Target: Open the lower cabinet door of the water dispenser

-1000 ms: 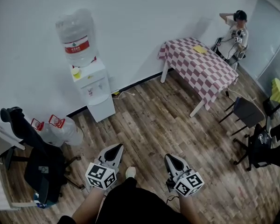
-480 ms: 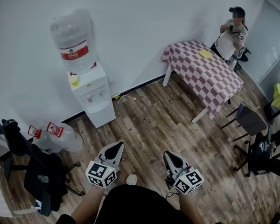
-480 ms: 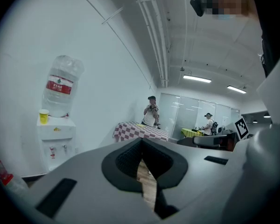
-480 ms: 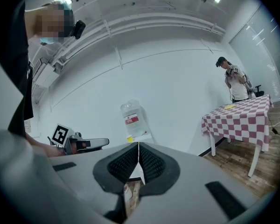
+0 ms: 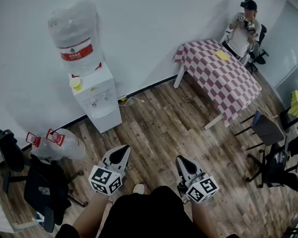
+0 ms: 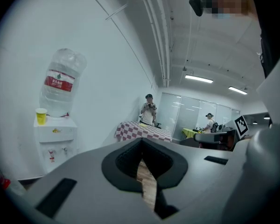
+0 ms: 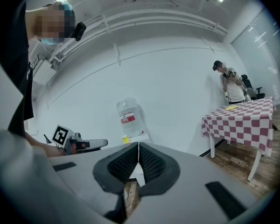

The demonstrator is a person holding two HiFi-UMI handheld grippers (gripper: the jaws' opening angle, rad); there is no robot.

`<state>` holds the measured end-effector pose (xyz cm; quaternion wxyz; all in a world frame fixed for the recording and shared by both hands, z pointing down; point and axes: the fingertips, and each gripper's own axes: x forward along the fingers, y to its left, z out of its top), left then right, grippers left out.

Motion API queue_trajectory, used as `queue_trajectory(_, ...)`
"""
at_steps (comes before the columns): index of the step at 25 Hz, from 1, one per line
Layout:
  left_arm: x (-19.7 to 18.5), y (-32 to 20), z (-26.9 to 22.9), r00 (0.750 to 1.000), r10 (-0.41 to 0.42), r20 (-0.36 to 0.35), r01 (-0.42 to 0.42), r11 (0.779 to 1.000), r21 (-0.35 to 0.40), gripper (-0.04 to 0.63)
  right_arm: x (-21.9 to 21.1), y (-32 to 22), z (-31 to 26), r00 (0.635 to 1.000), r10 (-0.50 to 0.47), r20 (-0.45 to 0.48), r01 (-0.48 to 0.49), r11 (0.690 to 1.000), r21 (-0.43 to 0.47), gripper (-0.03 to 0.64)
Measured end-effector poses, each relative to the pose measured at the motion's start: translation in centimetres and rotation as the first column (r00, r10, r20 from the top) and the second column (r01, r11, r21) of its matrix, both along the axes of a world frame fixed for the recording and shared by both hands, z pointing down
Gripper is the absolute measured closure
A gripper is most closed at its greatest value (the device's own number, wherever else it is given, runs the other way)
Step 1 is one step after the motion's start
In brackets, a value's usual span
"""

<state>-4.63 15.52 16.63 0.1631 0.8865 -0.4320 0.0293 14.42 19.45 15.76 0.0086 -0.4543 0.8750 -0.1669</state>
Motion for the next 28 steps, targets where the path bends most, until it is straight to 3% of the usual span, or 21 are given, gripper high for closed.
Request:
queue_trajectory(12,2.5,-4.2,1.6,0.997,-0.081,-0.003,0.080,0.996,-0.031,0.581,2.3,-6.1,2.1,0.998,-0.068,0.020,0.068,0.997,-0.031,0.594)
queue_trajectory(28,12.9,-15.5,-0.8,0.963,-0.269,0.018,0.269,0.963,-0.013,0.581,11.7,-20.2,1.5,0.953,-0.300,0.040,0.301,0.953,-0.036,0.594)
